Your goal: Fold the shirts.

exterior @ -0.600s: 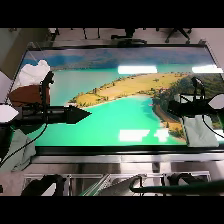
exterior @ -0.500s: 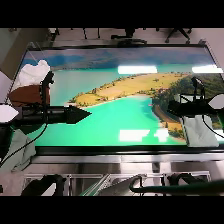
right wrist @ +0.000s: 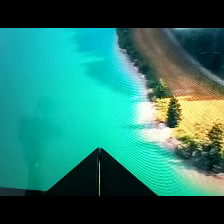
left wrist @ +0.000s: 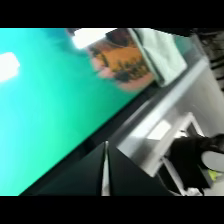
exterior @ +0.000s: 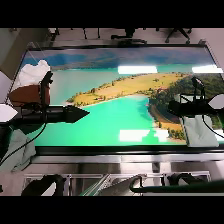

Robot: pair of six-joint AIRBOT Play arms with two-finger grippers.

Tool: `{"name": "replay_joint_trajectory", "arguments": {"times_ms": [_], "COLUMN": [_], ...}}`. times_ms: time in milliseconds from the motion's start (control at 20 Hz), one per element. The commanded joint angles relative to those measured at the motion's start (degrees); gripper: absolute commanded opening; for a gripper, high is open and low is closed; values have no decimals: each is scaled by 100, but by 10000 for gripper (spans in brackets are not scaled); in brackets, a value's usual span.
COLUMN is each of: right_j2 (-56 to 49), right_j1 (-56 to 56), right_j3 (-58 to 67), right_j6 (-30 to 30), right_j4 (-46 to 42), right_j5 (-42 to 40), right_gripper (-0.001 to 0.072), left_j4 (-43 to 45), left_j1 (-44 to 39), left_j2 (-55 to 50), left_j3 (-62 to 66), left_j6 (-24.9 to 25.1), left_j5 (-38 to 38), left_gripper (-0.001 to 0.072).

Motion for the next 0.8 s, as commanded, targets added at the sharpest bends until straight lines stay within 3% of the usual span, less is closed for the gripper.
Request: {"name": "replay_joint_trajectory", "arguments": {"times_ms": [0, 50, 150, 200, 500, 750], "right_j2": [2, 2, -2, -2, -2, -4], "right_j1": [4, 4, 4, 4, 4, 4], "right_j3": [-2, -2, -2, -2, -2, -2], "right_j6": [2, 4, 2, 2, 2, 4], "right_j4": [2, 2, 2, 2, 2, 48], "right_j5": [0, 0, 0, -2, 0, 0], "right_gripper": [22, 22, 22, 22, 22, 22], "left_j4": [1274, 1661, 2498, 2909, 4518, 6074], "left_j1": [393, 535, 826, 955, 1443, 1478], "left_j2": [-199, -367, -852, -1176, -3803, -6590], "left_j3": [566, 879, 1598, 1963, 3853, 6190], "left_j6": [-514, -535, -531, -529, -461, -546], "left_j5": [109, 142, 341, 581, 2741, 2857], "left_gripper": [567, 665, 665, 711, 711, 711]}}
